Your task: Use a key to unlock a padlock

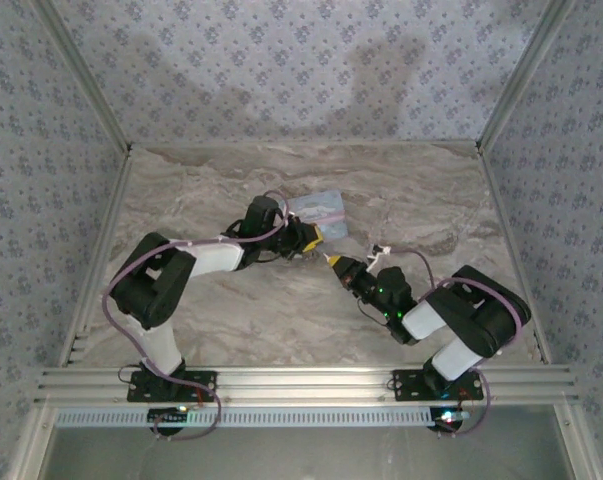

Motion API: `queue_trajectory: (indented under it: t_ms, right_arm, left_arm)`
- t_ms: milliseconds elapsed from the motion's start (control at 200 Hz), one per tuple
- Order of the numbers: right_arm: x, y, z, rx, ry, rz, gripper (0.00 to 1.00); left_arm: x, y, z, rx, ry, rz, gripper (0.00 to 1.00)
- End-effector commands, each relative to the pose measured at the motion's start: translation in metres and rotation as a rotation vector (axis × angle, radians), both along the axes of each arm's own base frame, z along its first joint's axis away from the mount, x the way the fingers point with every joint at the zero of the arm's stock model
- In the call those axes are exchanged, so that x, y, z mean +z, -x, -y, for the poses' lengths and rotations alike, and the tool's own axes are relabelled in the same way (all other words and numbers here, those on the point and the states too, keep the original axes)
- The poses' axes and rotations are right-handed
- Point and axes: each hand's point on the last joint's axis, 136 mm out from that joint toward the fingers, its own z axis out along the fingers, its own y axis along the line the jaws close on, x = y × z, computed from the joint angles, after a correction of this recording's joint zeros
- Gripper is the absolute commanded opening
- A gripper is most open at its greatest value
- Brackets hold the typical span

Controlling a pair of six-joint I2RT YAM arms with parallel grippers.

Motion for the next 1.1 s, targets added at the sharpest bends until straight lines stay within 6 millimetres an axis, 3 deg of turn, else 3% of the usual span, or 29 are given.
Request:
queue_trajectory:
  t_ms: [0, 475, 1099]
  right_arm:
    - [0.010, -0.004, 0.006, -0.035, -0.021, 0.024, 0.00]
    - [0.020, -0.018, -0.005, -0.029, -0.051, 0.042, 0.00]
    - [0.012, -0.025, -0.008, -0.047, -0.033, 0.020, 0.00]
  left_arm:
    - [0.030, -0.001, 0.002, -0.013, 0.058, 0.055, 0.00]
    - [0.030, -0.001, 0.001, -0.004, 0.070, 0.054, 0.00]
    - [0.029, 0.000, 0.002, -0.004, 0.083, 0.053, 0.00]
